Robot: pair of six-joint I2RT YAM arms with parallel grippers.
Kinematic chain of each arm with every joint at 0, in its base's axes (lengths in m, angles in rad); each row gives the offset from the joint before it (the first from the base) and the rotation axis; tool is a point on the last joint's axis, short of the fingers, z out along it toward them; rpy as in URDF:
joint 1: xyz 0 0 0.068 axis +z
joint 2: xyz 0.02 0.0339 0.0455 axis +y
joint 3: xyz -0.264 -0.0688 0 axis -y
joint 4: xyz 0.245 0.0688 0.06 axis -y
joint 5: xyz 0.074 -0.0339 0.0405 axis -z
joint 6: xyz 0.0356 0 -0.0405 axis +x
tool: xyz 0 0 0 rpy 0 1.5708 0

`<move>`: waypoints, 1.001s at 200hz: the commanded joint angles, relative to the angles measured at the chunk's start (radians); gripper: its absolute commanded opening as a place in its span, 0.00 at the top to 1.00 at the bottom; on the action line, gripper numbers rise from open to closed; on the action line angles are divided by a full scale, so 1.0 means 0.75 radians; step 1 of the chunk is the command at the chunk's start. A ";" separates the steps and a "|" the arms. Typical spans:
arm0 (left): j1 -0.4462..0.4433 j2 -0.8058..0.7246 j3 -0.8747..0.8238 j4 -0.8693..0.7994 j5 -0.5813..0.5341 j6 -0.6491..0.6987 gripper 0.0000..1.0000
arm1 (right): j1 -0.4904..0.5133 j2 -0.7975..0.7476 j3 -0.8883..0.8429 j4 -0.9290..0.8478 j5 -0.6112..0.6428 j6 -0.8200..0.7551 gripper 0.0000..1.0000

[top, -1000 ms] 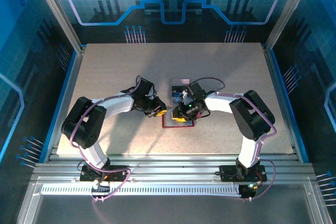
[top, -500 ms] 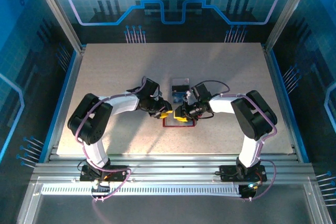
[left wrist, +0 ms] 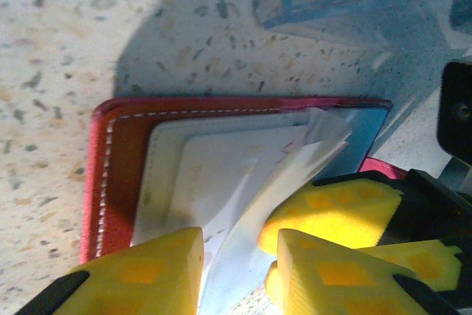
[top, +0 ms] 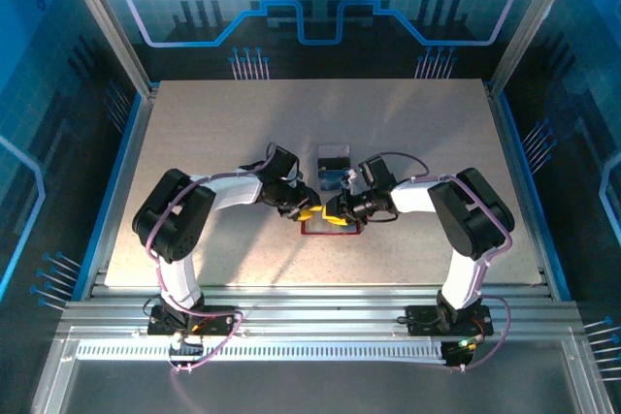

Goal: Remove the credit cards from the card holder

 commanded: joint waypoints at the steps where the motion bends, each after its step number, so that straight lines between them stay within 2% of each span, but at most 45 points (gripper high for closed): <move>1: -0.015 0.032 0.035 0.017 0.055 -0.029 0.67 | -0.028 -0.002 -0.057 0.030 0.006 0.049 0.71; 88: -0.015 0.033 0.036 0.049 0.079 -0.051 0.68 | -0.041 -0.085 -0.080 0.125 -0.037 0.104 0.71; 138: -0.017 0.017 0.069 0.037 0.089 -0.042 0.68 | -0.075 -0.191 -0.051 -0.033 -0.015 0.052 0.70; 200: -0.041 0.007 0.148 0.016 0.134 -0.020 0.67 | -0.196 -0.301 0.022 -0.317 0.032 -0.127 0.69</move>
